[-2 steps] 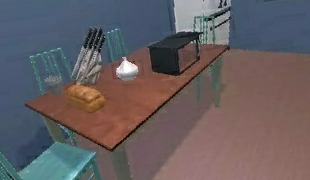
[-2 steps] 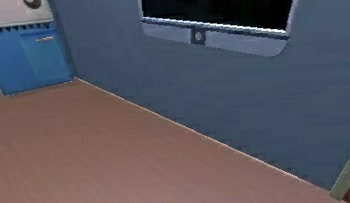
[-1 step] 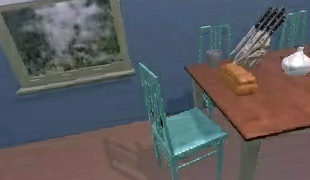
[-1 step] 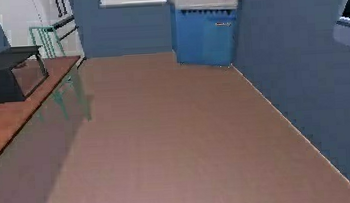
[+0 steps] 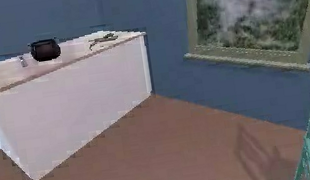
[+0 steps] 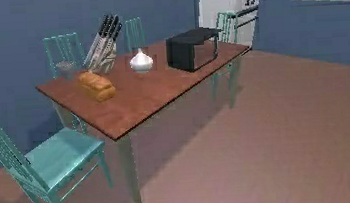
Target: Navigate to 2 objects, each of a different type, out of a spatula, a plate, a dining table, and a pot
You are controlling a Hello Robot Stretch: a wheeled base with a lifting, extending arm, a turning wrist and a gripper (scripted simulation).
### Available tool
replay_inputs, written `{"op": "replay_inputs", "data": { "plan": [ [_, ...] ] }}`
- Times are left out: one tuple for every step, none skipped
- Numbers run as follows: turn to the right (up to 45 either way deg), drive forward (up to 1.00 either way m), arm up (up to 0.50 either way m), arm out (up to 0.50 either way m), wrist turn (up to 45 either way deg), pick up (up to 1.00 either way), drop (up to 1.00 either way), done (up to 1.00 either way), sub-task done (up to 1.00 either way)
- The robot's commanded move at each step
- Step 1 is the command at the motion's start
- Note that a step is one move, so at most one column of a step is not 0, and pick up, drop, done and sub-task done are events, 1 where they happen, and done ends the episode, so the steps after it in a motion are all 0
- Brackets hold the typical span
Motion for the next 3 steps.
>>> {"op": "replay_inputs", "data": {
  "plan": [
    [-33.0,0.00,0.00,0.00,0.0,0.00,0.00,0.00,0.00],
    [0.0,1.00,0.00,0.00,0.0,0.00,0.00,0.00,0.00],
    [-9.0,0.00,0.00,0.00,0.0,0.00,0.00,0.00,0.00]
  ]
}}
